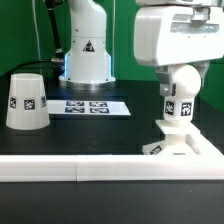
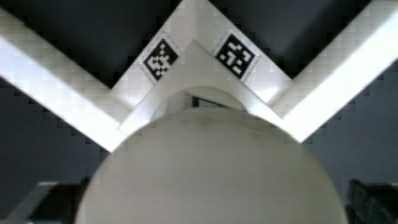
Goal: Assemble lamp
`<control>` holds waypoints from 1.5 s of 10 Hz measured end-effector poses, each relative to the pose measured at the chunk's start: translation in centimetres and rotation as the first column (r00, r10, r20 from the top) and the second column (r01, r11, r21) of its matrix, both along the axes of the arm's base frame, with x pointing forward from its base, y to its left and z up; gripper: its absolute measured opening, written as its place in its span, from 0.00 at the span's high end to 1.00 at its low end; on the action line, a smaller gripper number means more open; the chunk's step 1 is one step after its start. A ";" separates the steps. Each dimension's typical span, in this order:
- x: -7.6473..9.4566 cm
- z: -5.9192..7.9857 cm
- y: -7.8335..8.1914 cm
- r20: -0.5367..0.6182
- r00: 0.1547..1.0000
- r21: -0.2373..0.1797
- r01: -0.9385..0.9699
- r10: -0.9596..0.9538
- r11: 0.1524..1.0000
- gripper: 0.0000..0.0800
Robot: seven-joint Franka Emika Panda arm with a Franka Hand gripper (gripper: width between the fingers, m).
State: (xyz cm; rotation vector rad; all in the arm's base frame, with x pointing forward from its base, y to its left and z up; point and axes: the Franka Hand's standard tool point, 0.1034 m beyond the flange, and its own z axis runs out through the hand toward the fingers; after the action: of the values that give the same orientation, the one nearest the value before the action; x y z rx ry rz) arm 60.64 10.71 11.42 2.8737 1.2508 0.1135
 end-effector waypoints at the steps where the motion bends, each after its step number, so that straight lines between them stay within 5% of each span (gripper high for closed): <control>1: 0.1 0.1 0.0 0.005 0.998 -0.011 -0.060 0.060 0.998 0.13; 7: -0.1 -0.2 -0.7 -0.002 0.945 -0.043 -0.327 0.328 0.944 0.13; 8: 0.0 -0.2 -1.1 -0.002 0.950 -0.042 -0.313 0.314 0.949 0.13; 9: 0.0 -0.2 -1.1 -0.002 0.950 -0.042 -0.313 0.313 0.949 0.28; 13: 0.0 -0.2 -1.1 -0.002 0.962 -0.039 -0.273 0.274 0.961 0.28; 15: -0.1 -0.2 -1.1 0.017 1.000 -0.014 -0.002 0.003 1.000 0.28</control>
Offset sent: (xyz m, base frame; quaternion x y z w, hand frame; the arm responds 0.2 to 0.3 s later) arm 0.0019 0.0091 0.0053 -0.0113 0.0052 -0.1141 0.9934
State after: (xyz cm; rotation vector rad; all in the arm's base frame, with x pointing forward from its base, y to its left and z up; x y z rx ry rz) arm 60.54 9.59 11.22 2.8532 1.2471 0.1277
